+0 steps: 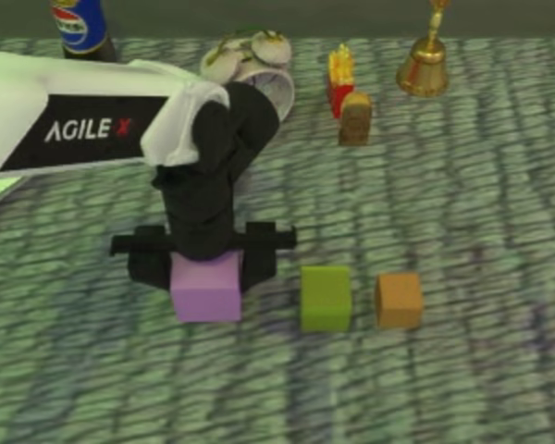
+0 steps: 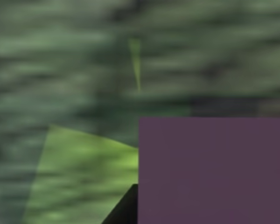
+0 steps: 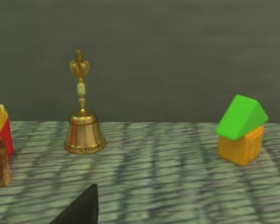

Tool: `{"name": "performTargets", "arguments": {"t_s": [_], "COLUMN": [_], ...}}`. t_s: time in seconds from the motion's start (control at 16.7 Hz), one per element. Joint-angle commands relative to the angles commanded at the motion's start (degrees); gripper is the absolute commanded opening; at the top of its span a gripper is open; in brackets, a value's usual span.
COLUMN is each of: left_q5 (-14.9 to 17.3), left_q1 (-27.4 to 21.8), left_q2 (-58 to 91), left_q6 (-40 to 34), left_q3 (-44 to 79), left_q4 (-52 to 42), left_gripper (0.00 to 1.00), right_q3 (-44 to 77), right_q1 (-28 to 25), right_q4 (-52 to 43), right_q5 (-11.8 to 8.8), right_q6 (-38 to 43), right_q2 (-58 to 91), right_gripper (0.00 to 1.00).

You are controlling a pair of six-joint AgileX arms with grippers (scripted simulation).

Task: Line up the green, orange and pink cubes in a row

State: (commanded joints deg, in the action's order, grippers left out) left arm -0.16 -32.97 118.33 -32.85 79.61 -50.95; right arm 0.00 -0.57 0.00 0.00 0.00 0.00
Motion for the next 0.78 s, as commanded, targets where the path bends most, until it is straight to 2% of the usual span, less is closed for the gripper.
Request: {"name": "performTargets", "arguments": {"t_s": [0.66, 0.78], "left_q5": [0.0, 0.0], "left_q1": [0.0, 0.0], "left_q2": [0.0, 0.0], "left_q6": [0.0, 0.0], "left_q3": [0.0, 0.0], "left_q4": [0.0, 0.0], "left_gripper": [0.98, 1.00], "right_q3": [0.0, 0.0], "right_q1": [0.0, 0.0], "right_q4": [0.0, 0.0], "right_q5": [0.0, 0.0], "right_q6": [0.0, 0.0], "right_q2": [0.0, 0.0], "right_gripper": [1.00, 1.00]}}
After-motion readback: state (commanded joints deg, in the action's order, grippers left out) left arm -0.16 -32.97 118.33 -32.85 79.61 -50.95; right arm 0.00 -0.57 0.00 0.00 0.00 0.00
